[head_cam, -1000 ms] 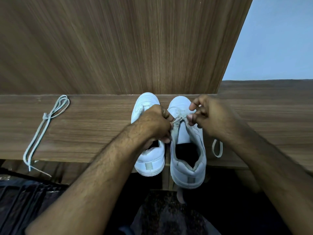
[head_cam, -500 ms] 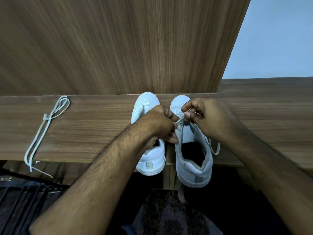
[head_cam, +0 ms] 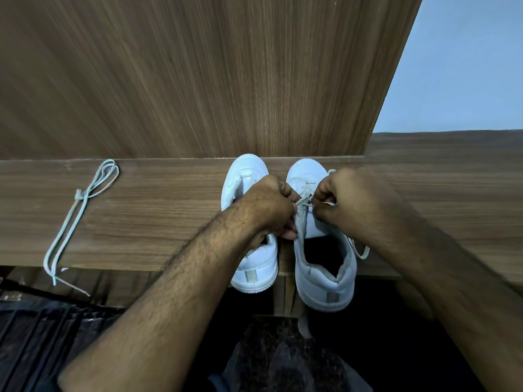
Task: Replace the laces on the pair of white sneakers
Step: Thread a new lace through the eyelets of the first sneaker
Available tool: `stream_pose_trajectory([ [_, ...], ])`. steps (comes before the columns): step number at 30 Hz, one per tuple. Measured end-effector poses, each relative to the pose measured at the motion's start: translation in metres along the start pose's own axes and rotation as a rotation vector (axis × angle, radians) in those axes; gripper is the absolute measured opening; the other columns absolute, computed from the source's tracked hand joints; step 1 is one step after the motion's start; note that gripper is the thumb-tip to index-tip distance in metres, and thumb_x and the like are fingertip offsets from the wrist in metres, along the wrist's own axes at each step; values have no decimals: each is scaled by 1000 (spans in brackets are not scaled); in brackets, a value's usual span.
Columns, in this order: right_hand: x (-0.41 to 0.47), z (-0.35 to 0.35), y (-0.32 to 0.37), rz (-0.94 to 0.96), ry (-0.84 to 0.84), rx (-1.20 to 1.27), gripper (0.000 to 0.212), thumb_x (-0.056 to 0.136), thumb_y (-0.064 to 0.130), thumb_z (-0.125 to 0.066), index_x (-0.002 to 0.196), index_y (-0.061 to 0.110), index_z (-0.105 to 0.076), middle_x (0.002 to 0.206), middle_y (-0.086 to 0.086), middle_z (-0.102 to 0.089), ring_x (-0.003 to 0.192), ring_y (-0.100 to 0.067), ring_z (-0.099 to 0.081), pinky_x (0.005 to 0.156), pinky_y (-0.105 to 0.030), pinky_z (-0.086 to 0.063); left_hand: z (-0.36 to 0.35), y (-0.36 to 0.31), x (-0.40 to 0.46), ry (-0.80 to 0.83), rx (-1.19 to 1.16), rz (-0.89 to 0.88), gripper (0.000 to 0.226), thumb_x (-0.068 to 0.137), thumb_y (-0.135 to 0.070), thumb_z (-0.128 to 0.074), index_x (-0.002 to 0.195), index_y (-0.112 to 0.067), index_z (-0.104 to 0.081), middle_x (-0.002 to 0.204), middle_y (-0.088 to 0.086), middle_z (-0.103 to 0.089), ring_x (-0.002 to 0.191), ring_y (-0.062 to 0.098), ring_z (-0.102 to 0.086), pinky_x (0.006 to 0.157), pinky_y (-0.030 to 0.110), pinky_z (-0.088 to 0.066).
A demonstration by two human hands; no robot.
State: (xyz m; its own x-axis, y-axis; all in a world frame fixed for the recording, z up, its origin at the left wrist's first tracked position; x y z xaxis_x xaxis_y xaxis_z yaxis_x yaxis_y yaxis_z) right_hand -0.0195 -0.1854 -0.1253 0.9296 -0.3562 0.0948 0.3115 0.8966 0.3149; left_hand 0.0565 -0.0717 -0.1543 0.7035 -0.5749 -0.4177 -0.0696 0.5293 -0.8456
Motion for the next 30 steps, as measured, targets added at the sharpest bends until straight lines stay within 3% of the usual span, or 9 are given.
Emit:
stream_pose_trajectory([
  [6,1,-8,-4,38,-6,-12,10,90,35,-64,90,36,-75,81,9,-58,77,-16,-58,65,-31,-44,0,2,2,21,20,-14,19,100,4,-49,105,-5,-65,71,15,-63,47,14,-62,55,33,-61],
  [9,3,-11,-6,12,-41,44,9,89,39,-66,92,38,-74,80,12,-54,80,-15,-57,68,-32,-46,-2,3,4,49,43,-27,18,102,-2,-48,96,-8,-63,71,14,-64,52,17,-63,60,36,-61],
  [11,4,-12,-10,-56,-90,132,3,86,42,-69,85,40,-72,77,13,-58,77,-13,-58,67,-31,-45,-3,3,5,66,31,-23,22,104,-7,-45,92,-7,-63,74,17,-65,57,21,-64,63,39,-61],
  [16,8,-17,-19,-149,-89,276,19,76,43,-79,70,32,-64,70,12,-65,67,-8,-59,66,-34,-50,-4,4,5,58,31,-23,19,104,-9,-46,91,-7,-59,67,13,-63,58,21,-64,60,38,-61],
  [20,9,-18,-19,-126,12,367,20,76,41,-83,69,26,-72,66,13,-67,59,-1,-58,55,-13,-41,-2,4,2,61,43,9,16,100,-6,-48,88,-7,-59,73,15,-65,67,23,-67,59,36,-60],
  [23,7,-20,-18,-116,29,441,21,74,39,-85,70,22,-74,60,19,-65,56,5,-56,53,-6,-39,-1,5,0,81,92,21,18,99,-1,-46,93,-5,-62,71,14,-67,60,19,-67,49,30,-58],
  [25,8,-20,-20,-124,31,438,21,75,43,-83,71,24,-73,65,14,-68,56,4,-56,52,-9,-39,-1,5,0,83,119,32,17,101,-3,-47,95,-5,-63,72,13,-68,62,20,-70,42,25,-52],
  [28,8,-22,-24,-145,60,414,29,78,52,-77,80,24,-67,65,6,-62,56,-4,-51,54,-22,-37,1,5,0,74,102,68,13,104,-15,-50,101,-6,-59,70,13,-71,75,35,-75,44,25,-51],
  [30,7,-23,-28,-158,75,419,37,80,57,-71,83,22,-62,59,8,-56,52,-5,-47,54,-26,-34,5,3,-3,48,87,81,11,104,-11,-47,104,-4,-56,68,16,-72,57,33,-71,43,25,-50],
])
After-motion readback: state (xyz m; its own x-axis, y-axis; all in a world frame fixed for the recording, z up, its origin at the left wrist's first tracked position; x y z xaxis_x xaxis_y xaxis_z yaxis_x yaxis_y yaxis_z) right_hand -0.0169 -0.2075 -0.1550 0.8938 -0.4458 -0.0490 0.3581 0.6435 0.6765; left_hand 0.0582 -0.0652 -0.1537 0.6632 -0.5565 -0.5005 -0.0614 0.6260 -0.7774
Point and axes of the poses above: each hand's wrist, its own x-axis towards the middle knuckle, its own z-axis out of the back of the hand, y = z × x, the point moved 6 cm from there along x, towards the middle knuckle
